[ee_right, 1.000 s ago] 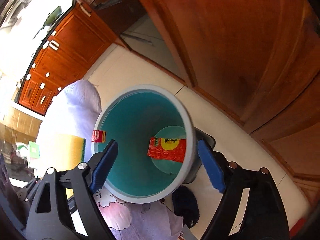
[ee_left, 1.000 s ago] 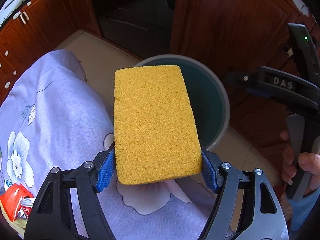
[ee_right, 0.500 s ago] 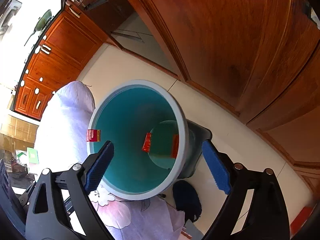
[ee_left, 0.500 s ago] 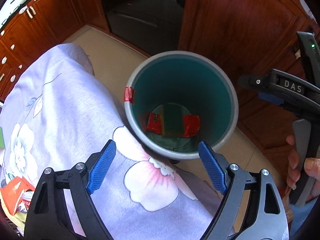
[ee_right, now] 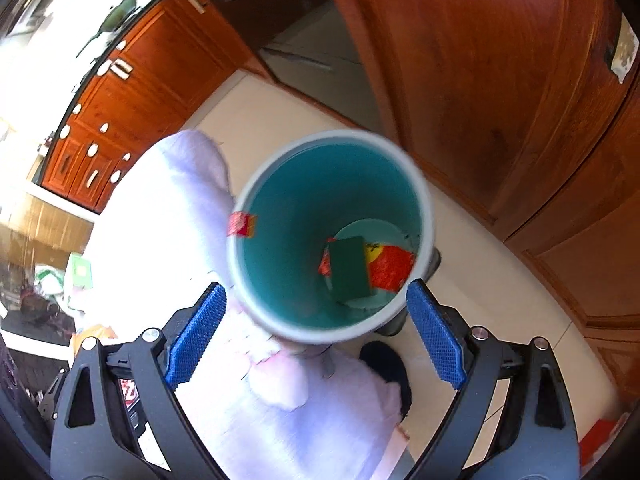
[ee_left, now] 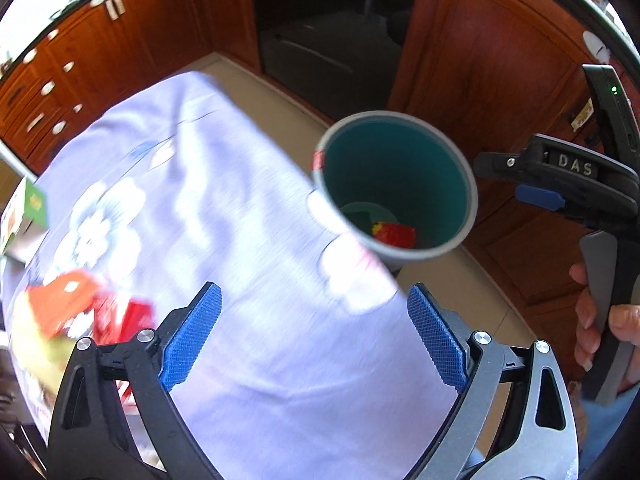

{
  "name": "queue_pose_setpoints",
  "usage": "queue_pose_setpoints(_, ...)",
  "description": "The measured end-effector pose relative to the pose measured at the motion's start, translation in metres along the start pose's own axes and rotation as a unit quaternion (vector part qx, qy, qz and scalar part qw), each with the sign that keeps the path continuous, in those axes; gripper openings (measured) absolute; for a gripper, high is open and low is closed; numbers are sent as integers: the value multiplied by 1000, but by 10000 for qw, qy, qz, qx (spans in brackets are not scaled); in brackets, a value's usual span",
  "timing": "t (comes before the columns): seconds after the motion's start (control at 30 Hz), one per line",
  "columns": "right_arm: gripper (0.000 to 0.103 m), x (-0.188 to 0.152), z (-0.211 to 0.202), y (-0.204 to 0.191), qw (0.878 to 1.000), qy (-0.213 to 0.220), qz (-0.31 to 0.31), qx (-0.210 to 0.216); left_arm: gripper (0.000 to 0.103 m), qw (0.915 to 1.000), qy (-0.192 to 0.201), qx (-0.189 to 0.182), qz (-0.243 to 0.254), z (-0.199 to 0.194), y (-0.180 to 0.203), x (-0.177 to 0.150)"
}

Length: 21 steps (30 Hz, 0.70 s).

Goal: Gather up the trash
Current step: 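Grasp the crumpled tissue with the right tool while the left tool grasps the paper cup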

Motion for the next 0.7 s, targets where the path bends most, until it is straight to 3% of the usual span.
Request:
queue_pose_setpoints(0.37,90,-68,-7,-80,9963,-155,-849,55,94,9954,276,270,-881,-45,-77,-96)
queue_pose_setpoints(0.7,90,-125,15,-138,9877,-557,-1457,90,96,9809,155,518,-1867,-40,-145,-178)
Point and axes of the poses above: each gripper's, at about its wrist camera, not at the fingertips, and z roughly the way its jaws point, y to its right, x to its top, the point moved 1 cm from there along z, roughly the way its jaws point, and after that the axes turned 12 degrees about -y, right-handed, at the moved point
